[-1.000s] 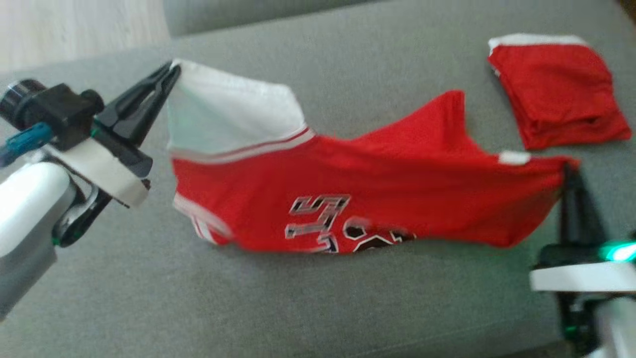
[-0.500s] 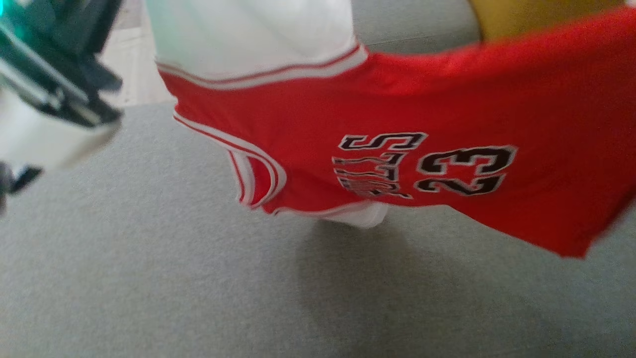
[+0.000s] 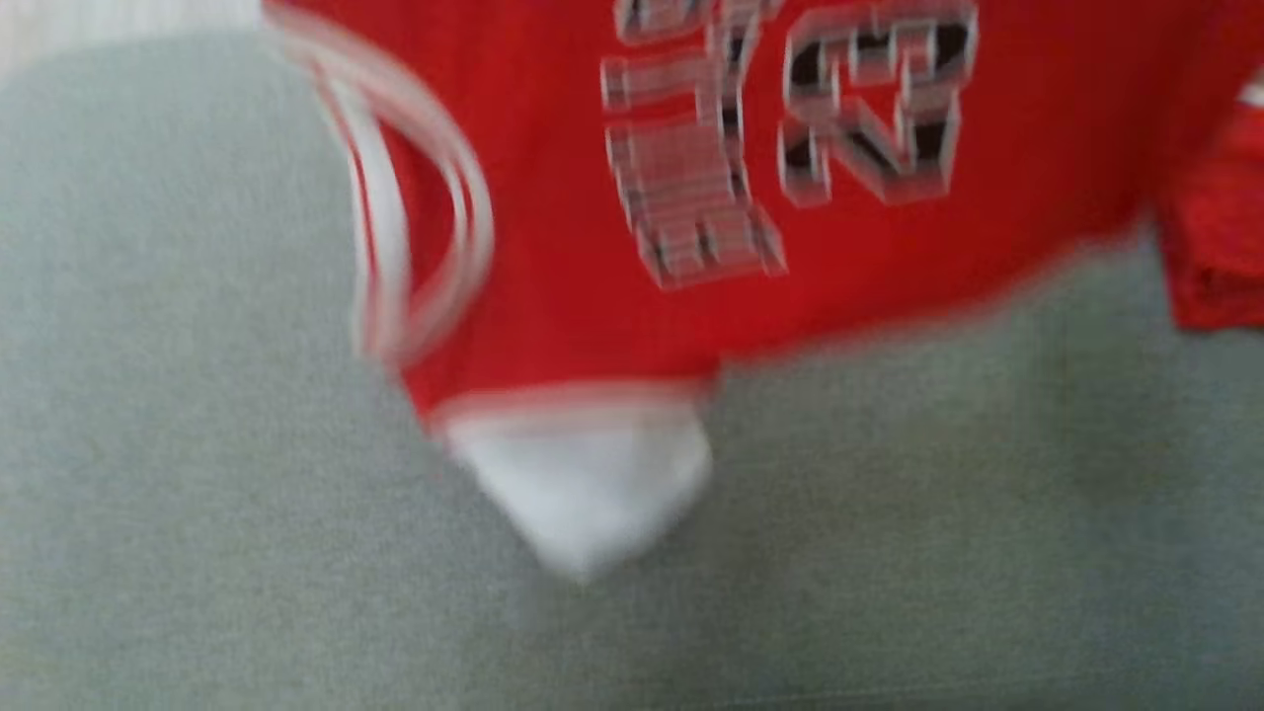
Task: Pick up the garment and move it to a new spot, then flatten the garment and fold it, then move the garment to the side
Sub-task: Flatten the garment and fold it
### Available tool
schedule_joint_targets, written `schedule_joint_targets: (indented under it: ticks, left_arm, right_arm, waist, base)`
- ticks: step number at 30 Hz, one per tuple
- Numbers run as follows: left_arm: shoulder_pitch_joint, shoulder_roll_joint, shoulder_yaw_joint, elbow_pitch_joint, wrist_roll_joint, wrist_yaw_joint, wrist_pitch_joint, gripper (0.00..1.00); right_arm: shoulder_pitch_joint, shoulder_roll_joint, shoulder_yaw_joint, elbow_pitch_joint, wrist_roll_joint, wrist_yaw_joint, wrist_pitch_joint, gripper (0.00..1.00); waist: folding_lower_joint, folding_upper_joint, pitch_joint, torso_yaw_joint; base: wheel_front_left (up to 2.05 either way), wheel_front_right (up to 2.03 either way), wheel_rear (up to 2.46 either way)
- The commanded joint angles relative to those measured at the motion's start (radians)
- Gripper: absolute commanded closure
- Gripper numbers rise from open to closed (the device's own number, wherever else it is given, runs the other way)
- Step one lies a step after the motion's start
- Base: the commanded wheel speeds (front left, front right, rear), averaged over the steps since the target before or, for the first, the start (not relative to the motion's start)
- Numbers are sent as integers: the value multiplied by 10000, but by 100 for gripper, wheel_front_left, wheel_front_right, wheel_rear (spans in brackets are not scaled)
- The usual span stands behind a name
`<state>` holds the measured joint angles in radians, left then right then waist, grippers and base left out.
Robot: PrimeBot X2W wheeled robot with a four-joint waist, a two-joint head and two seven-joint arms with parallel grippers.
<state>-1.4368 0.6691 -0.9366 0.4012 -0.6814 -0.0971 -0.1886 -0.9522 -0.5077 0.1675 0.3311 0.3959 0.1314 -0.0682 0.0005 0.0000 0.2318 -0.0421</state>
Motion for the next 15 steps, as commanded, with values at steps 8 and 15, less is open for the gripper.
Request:
schedule_joint_targets:
  ticks: [8, 15]
  left_arm:
    - [-2421, -614, 1699, 859, 1310, 150, -724, 100]
    - [290, 159, 2422, -1053, 1975, -17, -729, 100]
  right_arm:
    - [-2527, -169, 526, 1592, -496, -7, -1490, 100]
    - [-1715, -371, 1384, 2437, -306, -7, -1783, 100]
  waist:
    - [-5, 0, 1901, 271]
    - [-5, 0, 2192, 557]
  base:
    - [0, 0, 0]
    - [0, 0, 0]
